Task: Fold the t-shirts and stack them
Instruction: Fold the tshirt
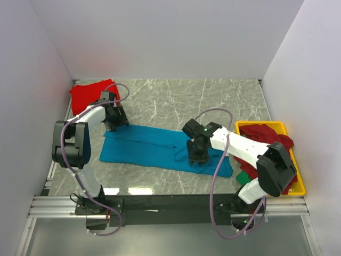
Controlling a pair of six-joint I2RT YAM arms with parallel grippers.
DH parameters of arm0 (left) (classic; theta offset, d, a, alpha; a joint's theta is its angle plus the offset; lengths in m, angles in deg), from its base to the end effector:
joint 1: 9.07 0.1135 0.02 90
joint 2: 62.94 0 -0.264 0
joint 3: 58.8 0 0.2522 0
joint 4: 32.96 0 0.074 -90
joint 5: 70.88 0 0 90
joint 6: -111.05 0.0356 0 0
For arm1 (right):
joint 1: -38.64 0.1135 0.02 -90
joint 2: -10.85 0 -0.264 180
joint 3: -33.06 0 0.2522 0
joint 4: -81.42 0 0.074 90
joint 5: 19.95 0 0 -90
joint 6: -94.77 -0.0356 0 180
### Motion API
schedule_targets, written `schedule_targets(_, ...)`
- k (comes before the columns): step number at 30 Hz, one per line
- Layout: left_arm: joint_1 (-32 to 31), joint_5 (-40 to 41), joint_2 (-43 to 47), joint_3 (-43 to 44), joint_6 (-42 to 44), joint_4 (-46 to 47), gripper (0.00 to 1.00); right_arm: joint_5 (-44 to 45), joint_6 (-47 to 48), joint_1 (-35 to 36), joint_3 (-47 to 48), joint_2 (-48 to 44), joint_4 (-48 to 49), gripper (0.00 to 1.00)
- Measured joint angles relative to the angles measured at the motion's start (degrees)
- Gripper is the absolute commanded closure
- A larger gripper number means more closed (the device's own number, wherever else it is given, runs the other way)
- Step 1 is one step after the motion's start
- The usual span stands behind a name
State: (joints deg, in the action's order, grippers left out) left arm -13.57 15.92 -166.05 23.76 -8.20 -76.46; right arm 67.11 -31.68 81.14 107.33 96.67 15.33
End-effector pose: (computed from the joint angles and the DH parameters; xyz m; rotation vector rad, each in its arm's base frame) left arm 0.3627 -0.0305 0.1836 -0.5643 2.6536 -0.2540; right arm 0.1988 0.1846 0.2193 -0.1664 2.9914 0.2656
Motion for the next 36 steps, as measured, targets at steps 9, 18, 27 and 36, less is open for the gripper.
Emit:
schedule_targets(9, -0.07, -0.02, 0.00, -0.11, 0.07, 0.00, 0.30, 0.59, -5.11, -0.02, -7.17, -0.09, -0.17, 0.51)
schedule_targets(18, -0.11, 0.00, 0.00, -0.13, 0.07, 0.00, 0.30, 0.57, -7.48, -0.68, -7.96, 1.99, 2.82, 0.52)
schedule_targets(27, -0.11, 0.00, 0.00, -0.13, 0.07, 0.00, 0.30, 0.55, -8.70, -2.19, -10.71, 3.26, 4.61, 0.78)
schedule_targets(36, -0.11, 0.00, 0.00, -0.15, 0.09, 0.00, 0.30, 0.63, -9.07, -2.43, -11.08, 3.15, 4.46, 1.00)
